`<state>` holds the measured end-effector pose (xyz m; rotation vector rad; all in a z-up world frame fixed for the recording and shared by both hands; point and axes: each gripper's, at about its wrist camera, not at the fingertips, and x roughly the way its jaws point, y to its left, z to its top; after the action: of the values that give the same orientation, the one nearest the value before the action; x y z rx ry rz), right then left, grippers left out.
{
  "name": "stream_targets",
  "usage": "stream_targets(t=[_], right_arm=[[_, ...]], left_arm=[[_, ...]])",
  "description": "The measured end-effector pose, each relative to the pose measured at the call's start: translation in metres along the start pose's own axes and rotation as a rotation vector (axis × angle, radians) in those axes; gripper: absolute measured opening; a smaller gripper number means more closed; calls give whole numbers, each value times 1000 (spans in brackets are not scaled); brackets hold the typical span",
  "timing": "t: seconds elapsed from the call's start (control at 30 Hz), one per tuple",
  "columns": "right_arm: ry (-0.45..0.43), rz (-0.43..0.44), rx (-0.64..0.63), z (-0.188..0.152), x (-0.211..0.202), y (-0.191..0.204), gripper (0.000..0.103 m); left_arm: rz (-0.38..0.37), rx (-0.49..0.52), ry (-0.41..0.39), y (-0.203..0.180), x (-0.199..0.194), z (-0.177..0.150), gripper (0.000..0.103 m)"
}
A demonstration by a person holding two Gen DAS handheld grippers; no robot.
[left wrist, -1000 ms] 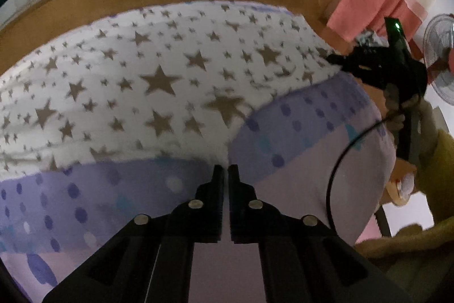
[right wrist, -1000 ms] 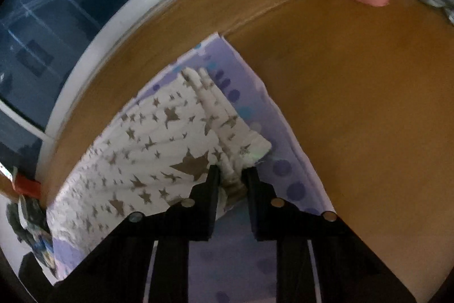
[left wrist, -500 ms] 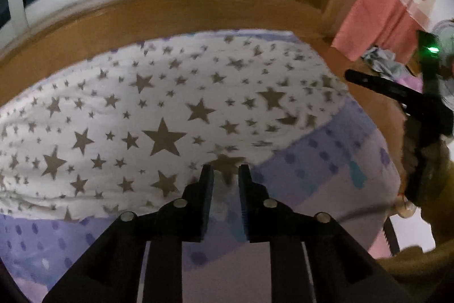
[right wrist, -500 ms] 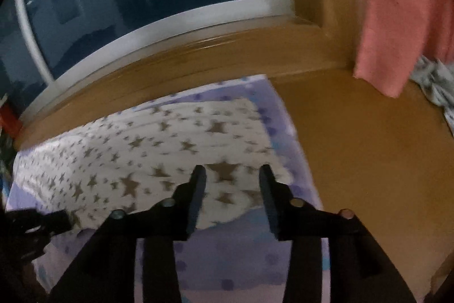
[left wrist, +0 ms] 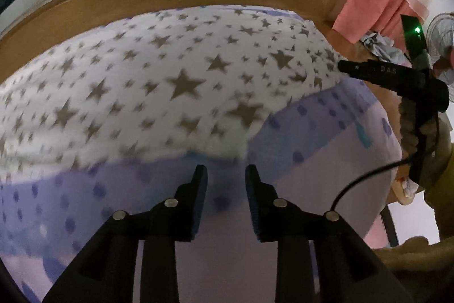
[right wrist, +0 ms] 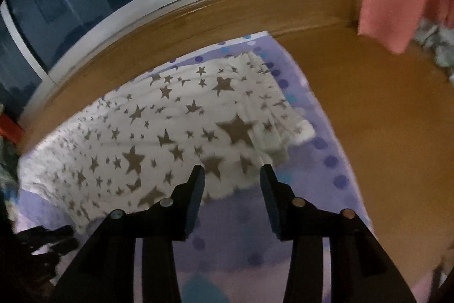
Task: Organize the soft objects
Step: 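Move both open grippers back from the bed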
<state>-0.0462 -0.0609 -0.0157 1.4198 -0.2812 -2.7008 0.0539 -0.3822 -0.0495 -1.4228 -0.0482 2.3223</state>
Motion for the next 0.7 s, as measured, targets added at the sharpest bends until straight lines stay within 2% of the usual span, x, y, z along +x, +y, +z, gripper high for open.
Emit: stream_targets(t=[0.07, 0.1, 0.17, 0.47, 0.57, 0.7], right_arm=[[-19, 7, -31, -8, -15, 15, 42], [-20, 22, -47, -12, -20, 23, 47], [-13, 61, -106, -20, -30, 47, 54], [36, 279, -380, -39, -29, 166, 55], [50, 344, -455, -55, -30, 193, 56], [63, 364, -537, -82, -31, 223, 56]], left_arm=[[-13, -32, -3, 12, -12, -13, 28], [-11, -49, -2, 18, -17, -19, 28], [33, -86, 7, 28, -25, -29, 28], [186, -369, -60, 75, -80, -73, 28], [205, -454, -73, 87, -97, -92, 30], [231, -550, -89, 101, -114, -117, 38]])
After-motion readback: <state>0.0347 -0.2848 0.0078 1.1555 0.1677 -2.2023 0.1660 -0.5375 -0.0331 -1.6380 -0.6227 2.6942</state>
